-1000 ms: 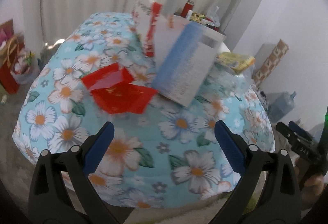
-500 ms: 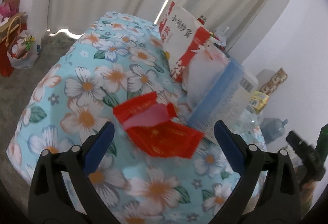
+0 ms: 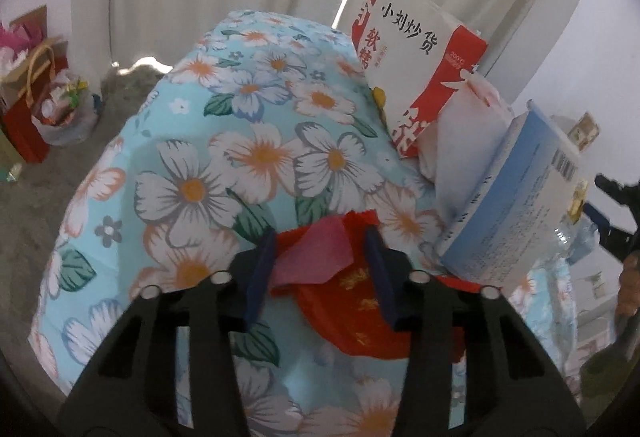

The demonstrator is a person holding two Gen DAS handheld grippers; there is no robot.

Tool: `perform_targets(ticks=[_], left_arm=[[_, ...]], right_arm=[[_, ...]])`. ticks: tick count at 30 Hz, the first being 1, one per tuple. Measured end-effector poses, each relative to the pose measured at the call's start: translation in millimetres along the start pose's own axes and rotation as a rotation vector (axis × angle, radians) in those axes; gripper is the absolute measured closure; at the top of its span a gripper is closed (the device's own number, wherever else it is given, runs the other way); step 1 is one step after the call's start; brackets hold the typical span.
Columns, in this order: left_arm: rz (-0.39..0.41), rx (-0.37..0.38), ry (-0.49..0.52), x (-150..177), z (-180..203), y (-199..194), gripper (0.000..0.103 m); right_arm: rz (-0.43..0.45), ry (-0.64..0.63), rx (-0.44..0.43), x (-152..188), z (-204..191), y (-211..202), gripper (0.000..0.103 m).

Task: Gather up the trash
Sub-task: 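Grasp the red packet with the left tool while the right tool grasps the yellow snack wrapper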

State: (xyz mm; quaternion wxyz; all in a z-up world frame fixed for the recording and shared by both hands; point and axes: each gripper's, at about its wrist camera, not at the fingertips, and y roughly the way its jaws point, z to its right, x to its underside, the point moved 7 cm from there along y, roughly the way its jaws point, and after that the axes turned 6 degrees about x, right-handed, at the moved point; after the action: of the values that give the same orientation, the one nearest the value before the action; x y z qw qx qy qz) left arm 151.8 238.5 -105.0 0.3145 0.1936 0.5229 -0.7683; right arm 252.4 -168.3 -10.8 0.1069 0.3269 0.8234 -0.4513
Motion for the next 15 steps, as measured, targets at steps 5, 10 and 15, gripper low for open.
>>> perform_targets(ticks=[5, 10, 15], left_arm=[[0.014, 0.003, 0.012, -2, 1, -5, 0.097], [0.068, 0.015, 0.024, -7, 4, -22, 0.103], [0.126, 0.045, 0.040, -16, 13, -44, 0.103]], right_arm=[[-0.048, 0.026, -0.040, 0, -3, 11, 0.084], [-0.031, 0.073, -0.137, 0, -4, -3, 0.094], [0.000, 0.146, -0.250, -2, 0, -28, 0.096]])
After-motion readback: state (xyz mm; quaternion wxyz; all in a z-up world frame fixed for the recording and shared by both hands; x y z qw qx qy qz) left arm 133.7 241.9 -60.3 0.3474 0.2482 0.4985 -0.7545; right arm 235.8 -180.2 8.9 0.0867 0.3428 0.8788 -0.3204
